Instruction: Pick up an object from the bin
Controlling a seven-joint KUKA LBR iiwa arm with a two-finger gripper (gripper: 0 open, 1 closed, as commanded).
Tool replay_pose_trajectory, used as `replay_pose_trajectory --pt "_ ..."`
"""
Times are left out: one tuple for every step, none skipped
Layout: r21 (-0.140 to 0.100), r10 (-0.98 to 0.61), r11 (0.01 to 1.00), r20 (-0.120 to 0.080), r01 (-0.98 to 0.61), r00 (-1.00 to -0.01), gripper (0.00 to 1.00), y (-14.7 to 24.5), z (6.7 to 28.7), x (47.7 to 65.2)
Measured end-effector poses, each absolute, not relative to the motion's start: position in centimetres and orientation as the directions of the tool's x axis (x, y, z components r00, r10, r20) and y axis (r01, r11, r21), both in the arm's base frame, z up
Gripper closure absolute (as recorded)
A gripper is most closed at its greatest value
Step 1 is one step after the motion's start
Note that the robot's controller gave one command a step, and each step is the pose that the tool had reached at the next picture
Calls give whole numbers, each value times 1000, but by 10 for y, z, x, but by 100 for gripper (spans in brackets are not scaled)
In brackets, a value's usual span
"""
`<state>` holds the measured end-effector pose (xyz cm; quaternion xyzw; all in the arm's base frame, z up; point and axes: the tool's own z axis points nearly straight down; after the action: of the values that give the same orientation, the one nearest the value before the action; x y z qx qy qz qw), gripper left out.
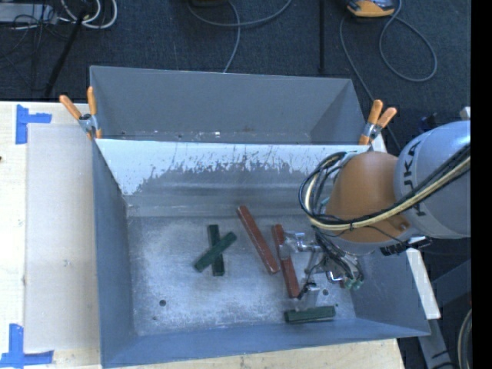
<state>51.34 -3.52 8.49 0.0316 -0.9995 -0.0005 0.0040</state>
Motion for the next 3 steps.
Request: replay_pose_trajectory --pt "-1 97 995 2 97 -995 0 -72 113 487" --pt "2 124 992 1 124 -992 0 -30 82 477" --pt "-2 520 854 2 520 -854 0 -7 70 487"
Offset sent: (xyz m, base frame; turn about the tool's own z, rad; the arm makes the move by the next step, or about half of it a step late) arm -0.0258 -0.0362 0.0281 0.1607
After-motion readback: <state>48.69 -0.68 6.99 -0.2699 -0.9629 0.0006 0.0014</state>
